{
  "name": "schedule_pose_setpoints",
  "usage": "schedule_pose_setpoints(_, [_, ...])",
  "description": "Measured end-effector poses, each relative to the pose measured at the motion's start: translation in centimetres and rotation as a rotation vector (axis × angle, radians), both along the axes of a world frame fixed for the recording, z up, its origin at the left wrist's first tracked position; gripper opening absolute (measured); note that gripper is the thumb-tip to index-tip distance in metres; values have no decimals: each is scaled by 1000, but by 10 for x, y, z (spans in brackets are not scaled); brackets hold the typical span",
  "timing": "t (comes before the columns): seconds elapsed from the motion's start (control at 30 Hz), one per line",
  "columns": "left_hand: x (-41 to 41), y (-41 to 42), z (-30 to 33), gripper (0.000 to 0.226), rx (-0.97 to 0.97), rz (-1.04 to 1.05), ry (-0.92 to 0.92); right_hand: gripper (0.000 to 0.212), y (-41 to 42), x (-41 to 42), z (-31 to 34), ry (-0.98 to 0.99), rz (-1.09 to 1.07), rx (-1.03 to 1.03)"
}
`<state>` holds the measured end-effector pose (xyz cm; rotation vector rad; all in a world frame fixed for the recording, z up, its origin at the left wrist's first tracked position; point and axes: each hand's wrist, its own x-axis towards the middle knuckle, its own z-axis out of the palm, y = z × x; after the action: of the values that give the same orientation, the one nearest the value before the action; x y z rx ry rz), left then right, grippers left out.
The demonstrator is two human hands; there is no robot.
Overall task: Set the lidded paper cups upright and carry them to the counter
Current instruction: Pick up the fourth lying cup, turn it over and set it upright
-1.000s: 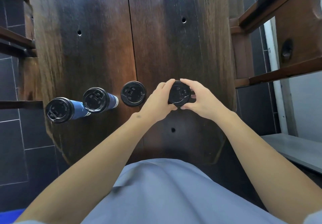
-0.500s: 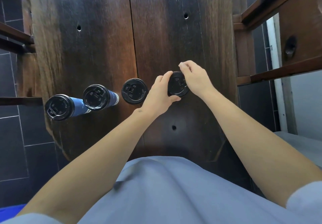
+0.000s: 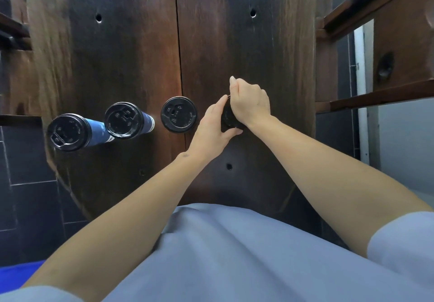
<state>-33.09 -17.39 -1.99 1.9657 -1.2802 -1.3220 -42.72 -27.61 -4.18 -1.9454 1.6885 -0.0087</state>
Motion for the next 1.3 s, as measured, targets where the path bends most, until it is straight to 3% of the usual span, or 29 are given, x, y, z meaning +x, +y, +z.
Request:
schedule_pose_setpoints(0.33, [9,2,-4,84,7,30,77,41,5,3,-3,53,4,-64])
schedule_pose_setpoints(0.73, [10,1,-6,85,-18,-10,45,40,7,6,-2,78,2,-73])
schedule_pose_setpoints(0.8, [11,2,-5,85,-20,-18,40,43,6,5,0,21,-4,-16])
schedule_pose_setpoints(0.93, [13,3,-4,88,6,-56,52,37,7,-21,12,-354,-111,297])
schedule_pose_setpoints(1.17, [13,-4,17,73,-42,-23,62,94,24,-89,23,-532,113,502])
schedule_pose_setpoints(1.3, [9,-2,41,70,-14,-28,13,96,31,-96,40,-561,181,466])
